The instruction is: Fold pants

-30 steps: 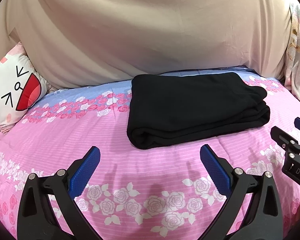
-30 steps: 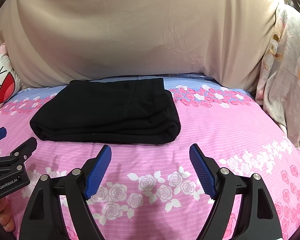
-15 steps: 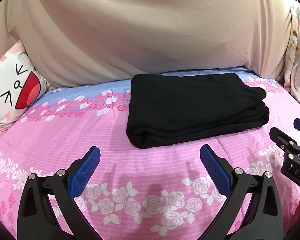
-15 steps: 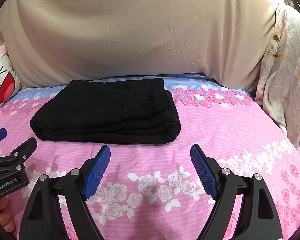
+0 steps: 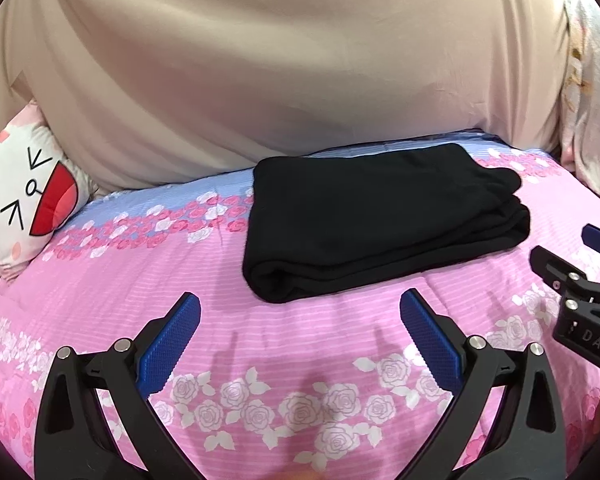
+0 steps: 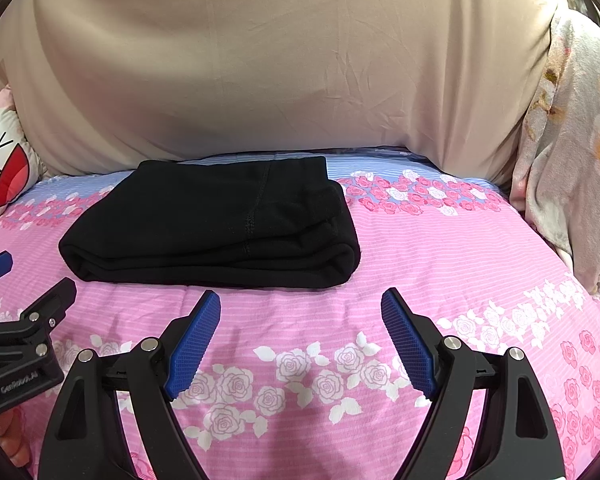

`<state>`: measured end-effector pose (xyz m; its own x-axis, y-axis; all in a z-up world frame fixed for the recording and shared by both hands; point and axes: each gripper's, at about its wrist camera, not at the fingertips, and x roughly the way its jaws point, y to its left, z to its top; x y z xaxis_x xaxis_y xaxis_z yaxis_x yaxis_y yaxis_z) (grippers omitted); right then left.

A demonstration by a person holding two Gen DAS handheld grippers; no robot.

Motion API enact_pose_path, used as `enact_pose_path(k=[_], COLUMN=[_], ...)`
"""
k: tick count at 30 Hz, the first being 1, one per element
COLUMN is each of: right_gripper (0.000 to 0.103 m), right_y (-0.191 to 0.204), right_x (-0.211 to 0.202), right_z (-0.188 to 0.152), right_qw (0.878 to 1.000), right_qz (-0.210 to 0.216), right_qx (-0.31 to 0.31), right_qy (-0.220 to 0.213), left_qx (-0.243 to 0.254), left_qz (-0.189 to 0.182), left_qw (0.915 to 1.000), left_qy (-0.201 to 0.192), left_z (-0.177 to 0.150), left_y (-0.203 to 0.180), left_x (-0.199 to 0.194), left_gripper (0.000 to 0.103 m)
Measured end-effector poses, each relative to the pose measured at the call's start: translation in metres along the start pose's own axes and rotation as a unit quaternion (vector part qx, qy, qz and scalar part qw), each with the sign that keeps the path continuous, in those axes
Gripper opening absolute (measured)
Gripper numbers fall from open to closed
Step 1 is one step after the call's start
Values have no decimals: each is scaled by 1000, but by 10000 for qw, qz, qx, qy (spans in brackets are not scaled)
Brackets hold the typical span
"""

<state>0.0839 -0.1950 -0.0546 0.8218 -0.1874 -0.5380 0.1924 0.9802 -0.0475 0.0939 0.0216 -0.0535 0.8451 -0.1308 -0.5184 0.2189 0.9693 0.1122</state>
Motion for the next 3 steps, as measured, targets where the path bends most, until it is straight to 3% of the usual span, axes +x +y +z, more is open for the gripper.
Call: enact_pose_path(k=[3], right_gripper=[82], right_y=[-1], right_x=[0], right_z=[0], right_qw=[10000], right_qz=[1], right_qx=[-6], right_qy=[1], left_qx=[59], left_qz=[-41], left_qw=[10000], left_qy=[-8], left_z=[0], left_y=[-2], left_x=[-1], left_gripper=[98])
